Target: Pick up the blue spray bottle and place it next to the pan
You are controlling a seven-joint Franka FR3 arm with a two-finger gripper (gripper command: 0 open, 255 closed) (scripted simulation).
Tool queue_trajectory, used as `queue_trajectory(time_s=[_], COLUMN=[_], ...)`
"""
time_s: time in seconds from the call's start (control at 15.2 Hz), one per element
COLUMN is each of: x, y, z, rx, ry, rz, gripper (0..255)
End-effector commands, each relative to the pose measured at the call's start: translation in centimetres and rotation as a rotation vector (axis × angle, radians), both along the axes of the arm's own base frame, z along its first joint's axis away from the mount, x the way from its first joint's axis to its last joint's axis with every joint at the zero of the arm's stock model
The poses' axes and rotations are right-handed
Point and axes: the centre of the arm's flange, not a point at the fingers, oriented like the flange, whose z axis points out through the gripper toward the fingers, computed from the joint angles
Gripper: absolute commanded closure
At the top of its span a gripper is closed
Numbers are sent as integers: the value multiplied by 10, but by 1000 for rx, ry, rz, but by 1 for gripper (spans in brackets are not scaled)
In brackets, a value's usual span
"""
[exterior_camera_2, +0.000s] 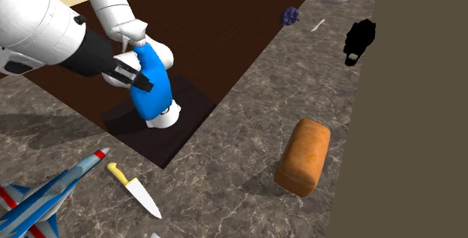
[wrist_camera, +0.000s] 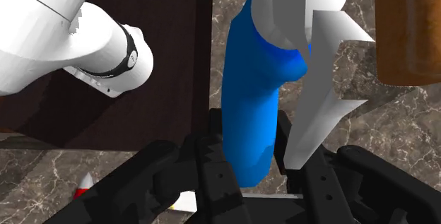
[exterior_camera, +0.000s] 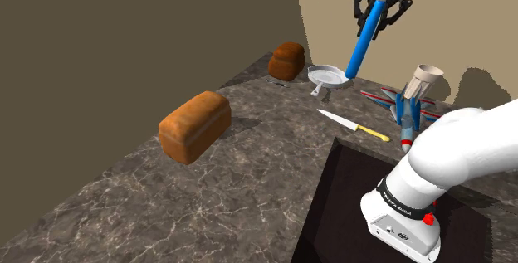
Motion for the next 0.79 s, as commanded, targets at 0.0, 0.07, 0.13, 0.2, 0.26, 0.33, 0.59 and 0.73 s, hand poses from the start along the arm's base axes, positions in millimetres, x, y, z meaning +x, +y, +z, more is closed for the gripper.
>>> queue_trajectory(time_s=[0.0,0.07,0.13,0.2,0.26,0.33,0.59,0.73], x=[6,9,11,13,15,17,26,30], y=[-25,-38,-51,-64,-77,-90,-142,-168], z=[0,0,0,0,0,0,0,0], rx=[-1,-1,-1,-1,-1,-1,-1,-1], ry=[0,0,0,0,0,0,0,0], rz=[1,1,1,1,1,1,1,1], gripper=[255,255,255,255,255,255,255,255])
